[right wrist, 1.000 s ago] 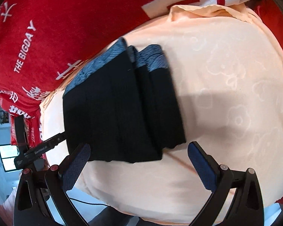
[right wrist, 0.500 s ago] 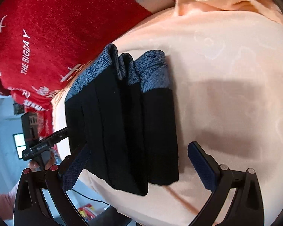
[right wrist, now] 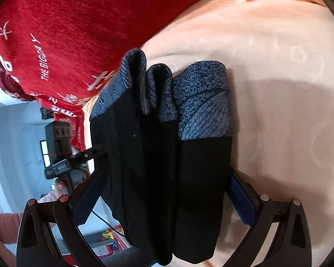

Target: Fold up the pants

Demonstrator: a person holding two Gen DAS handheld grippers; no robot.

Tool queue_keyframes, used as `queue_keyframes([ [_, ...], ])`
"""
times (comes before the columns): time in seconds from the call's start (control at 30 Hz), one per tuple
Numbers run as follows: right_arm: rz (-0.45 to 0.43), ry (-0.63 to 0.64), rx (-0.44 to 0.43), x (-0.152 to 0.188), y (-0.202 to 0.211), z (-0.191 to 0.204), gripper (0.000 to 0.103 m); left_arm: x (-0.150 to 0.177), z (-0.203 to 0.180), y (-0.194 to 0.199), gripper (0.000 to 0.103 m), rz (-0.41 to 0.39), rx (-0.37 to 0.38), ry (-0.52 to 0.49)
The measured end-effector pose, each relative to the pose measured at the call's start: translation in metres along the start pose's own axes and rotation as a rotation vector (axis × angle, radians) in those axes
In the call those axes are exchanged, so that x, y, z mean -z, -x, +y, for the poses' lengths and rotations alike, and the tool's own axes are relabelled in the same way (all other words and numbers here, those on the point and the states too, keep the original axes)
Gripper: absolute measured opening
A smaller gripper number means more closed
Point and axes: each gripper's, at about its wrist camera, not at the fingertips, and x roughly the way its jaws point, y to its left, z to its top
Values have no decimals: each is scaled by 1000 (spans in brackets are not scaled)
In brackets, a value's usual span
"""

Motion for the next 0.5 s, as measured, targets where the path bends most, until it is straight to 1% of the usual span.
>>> queue_keyframes([
  [0.1,-4,-18,1,0,1,0,103,-1,-7,-3,103,-4,-9,-4],
  [0.23,10,-4,16,-1,-1,2,103,-2,-2,-4,103,2,-3,-1],
  [0.33,12,-19,12,-2,-1,2,103,0,-4,3,103,-19,-37,-28],
  [0.37,10,-32,11,-3,-1,2,103,1,-8,4,102,-28,-53,-41],
  [0.4,7,-48,14,-4,0,1,102,1,-11,6,97,-36,-64,-53],
  [0.43,4,-61,21,-4,0,2,100,2,-14,8,96,-41,-67,-58],
  [0.47,2,-60,32,-4,1,2,92,4,-17,10,91,-47,-72,-63],
  [0.5,5,-51,66,-3,1,3,79,5,-20,12,85,-55,-75,-71],
])
